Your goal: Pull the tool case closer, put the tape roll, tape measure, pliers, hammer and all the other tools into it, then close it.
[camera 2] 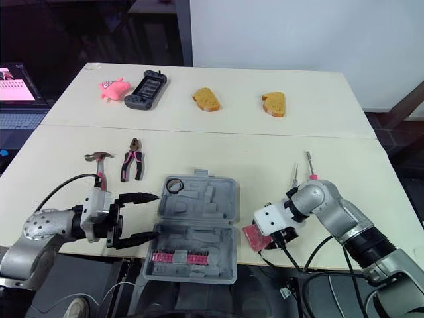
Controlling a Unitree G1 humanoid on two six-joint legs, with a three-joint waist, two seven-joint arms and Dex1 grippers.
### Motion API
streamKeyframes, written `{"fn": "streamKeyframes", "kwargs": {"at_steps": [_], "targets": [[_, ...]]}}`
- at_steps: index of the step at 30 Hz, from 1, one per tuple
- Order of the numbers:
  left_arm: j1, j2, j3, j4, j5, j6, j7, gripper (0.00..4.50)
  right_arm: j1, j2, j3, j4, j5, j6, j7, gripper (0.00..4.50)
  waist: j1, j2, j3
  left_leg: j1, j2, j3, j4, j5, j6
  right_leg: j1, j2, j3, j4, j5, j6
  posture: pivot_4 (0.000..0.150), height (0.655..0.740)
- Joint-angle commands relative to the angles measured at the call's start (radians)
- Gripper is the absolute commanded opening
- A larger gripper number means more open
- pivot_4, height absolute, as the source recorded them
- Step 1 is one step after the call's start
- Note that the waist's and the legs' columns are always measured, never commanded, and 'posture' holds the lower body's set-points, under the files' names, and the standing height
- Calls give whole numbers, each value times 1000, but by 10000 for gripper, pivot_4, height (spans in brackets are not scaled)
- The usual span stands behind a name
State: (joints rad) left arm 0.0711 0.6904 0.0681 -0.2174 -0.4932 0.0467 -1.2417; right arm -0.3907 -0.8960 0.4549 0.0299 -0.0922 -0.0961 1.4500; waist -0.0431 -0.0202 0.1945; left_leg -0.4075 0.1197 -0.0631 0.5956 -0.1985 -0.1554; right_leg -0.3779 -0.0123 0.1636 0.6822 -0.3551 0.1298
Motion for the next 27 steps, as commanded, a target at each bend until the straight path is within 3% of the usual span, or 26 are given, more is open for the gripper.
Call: {"fn": "streamKeyframes", "kwargs": {"at_steps": [1,5,8,14,20,27], "targets": [[-5,-9,25,8,-23,-70,-37,45000,-7,-47,-94,-134,86,107,24,28974,-1,0,0,0,0,0,0,0,0,0,0,0,0,0,1,1500,7395],[-13,33,44,39,-66,-40,-95,45000,-50,-79,-188,-348,230,479,12,28974,-2,1,1,0,0,0,0,0,0,0,0,0,0,0,1,1500,7395],[-32,43,54,77,-79,-28,-101,45000,-122,-70,-194,-433,236,704,-46,28974,-3,2,1,0,0,0,0,0,0,-1,0,0,0,0,-1,1500,7395],[-74,17,84,151,-98,-85,-137,45000,-373,26,-15,-503,218,1142,-151,28974,-3,2,1,-3,0,0,-1,0,0,-7,0,0,1,0,-2,1500,7395],[-92,16,96,171,-109,-67,-153,45000,-562,154,206,-389,160,1299,-261,28974,-3,2,1,-6,0,0,-3,0,-1,-12,0,0,3,1,1,1500,7395],[-86,22,107,164,-105,-69,-156,45000,-631,177,360,-321,98,1260,-331,28974,-1,2,1,-19,0,0,-2,0,0,-22,0,-2,3,2,2,1500,7395]]}}
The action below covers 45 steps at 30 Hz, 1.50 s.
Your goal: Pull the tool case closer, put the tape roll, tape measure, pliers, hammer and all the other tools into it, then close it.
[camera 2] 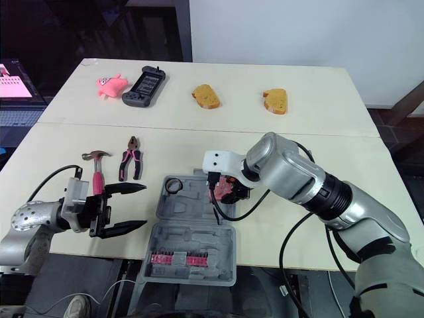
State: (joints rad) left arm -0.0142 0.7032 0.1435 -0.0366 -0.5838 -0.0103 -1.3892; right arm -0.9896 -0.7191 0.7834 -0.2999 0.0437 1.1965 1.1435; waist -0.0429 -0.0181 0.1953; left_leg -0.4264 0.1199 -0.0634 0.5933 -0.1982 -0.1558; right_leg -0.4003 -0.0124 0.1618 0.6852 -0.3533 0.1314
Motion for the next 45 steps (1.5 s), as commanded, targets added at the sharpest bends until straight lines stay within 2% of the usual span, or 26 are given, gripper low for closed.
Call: {"fn": "streamKeyframes", "kwargs": {"at_steps": [1,18,37,39,41,45], "targets": [[1,9,33,-20,-14,-11,-6,45000,-37,7,45,21,-48,-45,-35,28974,-2,0,0,0,0,0,0,0,0,0,0,0,0,0,0,1500,7395],[32,7,39,-70,-25,9,22,45000,-26,103,169,200,-167,-189,-77,28974,-4,0,0,0,0,0,0,0,0,-1,0,0,2,0,0,1500,7395],[43,6,40,-92,-27,32,24,45000,18,134,146,240,-229,-233,-50,28974,-4,0,0,0,0,0,1,0,0,-1,0,0,3,0,0,1500,7395],[44,7,38,-93,-26,34,22,45000,21,131,137,230,-229,-229,-44,39259,-4,0,0,0,0,0,1,0,0,-1,0,0,3,0,0,1500,7395],[45,8,37,-93,-25,34,19,45000,21,130,132,222,-231,-226,-38,44790,-5,0,0,0,0,0,1,0,0,-1,0,0,3,0,0,1500,7395],[45,7,35,-99,-29,45,21,45000,18,122,104,186,-225,-199,-28,44790,-5,0,0,0,0,0,2,0,0,0,0,0,3,0,0,1500,7395]]}}
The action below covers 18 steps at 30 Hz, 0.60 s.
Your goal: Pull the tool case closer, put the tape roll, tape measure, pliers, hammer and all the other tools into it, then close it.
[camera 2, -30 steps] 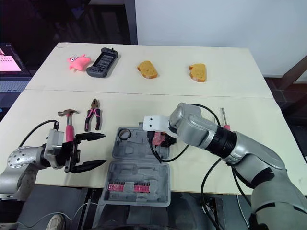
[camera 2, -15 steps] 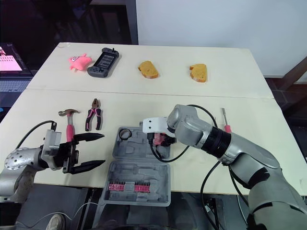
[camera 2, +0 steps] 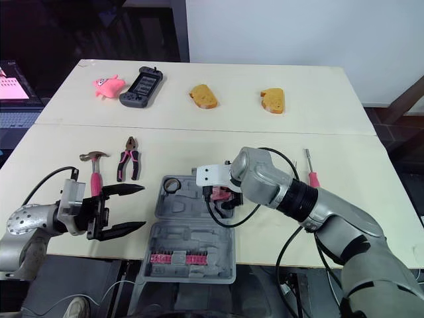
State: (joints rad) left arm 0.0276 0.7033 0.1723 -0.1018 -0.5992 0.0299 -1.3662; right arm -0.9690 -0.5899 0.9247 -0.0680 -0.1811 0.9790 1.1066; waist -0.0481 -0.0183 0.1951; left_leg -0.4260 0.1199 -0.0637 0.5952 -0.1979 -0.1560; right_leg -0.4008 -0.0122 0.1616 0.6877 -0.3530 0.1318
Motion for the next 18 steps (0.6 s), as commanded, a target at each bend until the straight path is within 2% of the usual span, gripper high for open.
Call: {"fn": "streamKeyframes", "kwargs": {"at_steps": [1,5,9,14,18], "targets": [[4,7,6,-36,-14,8,-4,45000,-3,-16,-46,-60,4,27,14,44790,1,0,0,0,0,0,0,0,0,0,0,0,0,0,0,1500,7395],[4,7,7,-38,-13,14,-6,45000,-2,-63,-97,-137,31,72,37,44790,3,0,0,0,0,0,0,0,0,0,0,0,0,0,0,1500,7395],[6,9,8,-42,-15,22,-8,45000,33,-85,-257,-212,115,122,37,44790,3,0,0,0,0,0,-1,0,0,0,0,0,0,0,0,1500,7395],[1,8,9,-40,-12,27,-8,45000,137,-69,-422,-270,208,158,-16,44790,3,0,0,0,0,0,-1,0,0,0,0,0,0,0,0,1500,7395],[-6,6,6,-35,-9,29,-8,45000,260,-64,-517,-327,252,109,-78,44790,4,0,0,0,0,-1,-1,0,0,1,0,0,0,0,0,1500,7395]]}}
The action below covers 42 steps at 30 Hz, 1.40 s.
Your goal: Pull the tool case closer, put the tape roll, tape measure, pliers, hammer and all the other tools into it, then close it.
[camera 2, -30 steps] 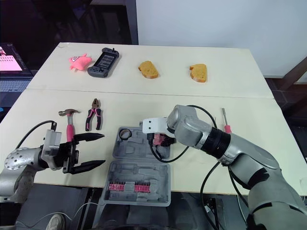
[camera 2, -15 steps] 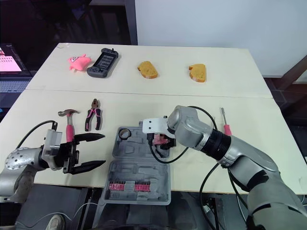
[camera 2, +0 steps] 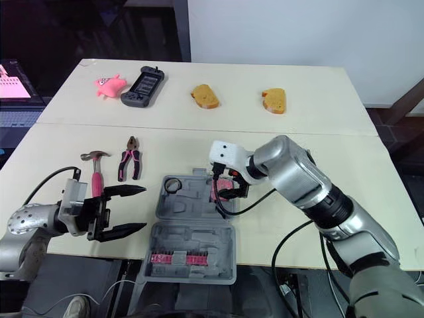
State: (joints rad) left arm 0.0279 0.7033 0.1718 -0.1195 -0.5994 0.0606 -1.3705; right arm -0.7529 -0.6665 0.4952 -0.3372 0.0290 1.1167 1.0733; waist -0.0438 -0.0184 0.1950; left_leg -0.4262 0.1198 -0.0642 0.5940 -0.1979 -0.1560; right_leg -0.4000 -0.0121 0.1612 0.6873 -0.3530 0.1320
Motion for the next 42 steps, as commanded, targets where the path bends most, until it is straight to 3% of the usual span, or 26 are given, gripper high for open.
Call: {"fn": "streamKeyframes", "kwargs": {"at_steps": [1,2,5,13,20,37,42], "targets": [[-10,5,5,-16,-7,-1,-1,45000,83,33,-123,-69,50,-54,-78,39625,-1,0,0,0,0,0,0,0,0,0,0,0,0,0,0,1500,7395],[-11,4,4,-15,-7,0,-1,45000,109,45,-145,-77,56,-72,-101,37250,-1,0,0,0,0,0,0,0,0,0,0,0,0,0,0,1500,7395],[-13,5,5,-14,-8,3,0,45000,212,65,-209,-95,83,-202,-140,23274,-2,0,0,0,0,0,1,0,0,1,0,0,0,0,0,1500,7395],[-21,6,3,-11,-6,9,2,45000,391,94,-260,-26,62,-534,-252,23274,-2,0,0,1,0,0,2,0,0,2,0,0,0,0,0,1500,7395],[-11,8,16,-10,-9,8,-4,45000,507,200,-320,100,88,-785,-351,23274,-1,-1,0,1,0,0,2,0,0,3,0,0,0,0,0,1500,7395],[-5,16,28,-10,-11,15,-3,45000,542,220,-268,269,17,-779,-403,23274,-2,-1,0,5,0,0,2,0,0,7,0,0,0,0,0,1500,7395],[-4,17,27,-13,-10,18,-2,45000,550,210,-228,289,-1,-673,-399,23274,-2,-2,-1,11,0,0,2,0,0,12,0,0,0,0,-1,1500,7395]]}}
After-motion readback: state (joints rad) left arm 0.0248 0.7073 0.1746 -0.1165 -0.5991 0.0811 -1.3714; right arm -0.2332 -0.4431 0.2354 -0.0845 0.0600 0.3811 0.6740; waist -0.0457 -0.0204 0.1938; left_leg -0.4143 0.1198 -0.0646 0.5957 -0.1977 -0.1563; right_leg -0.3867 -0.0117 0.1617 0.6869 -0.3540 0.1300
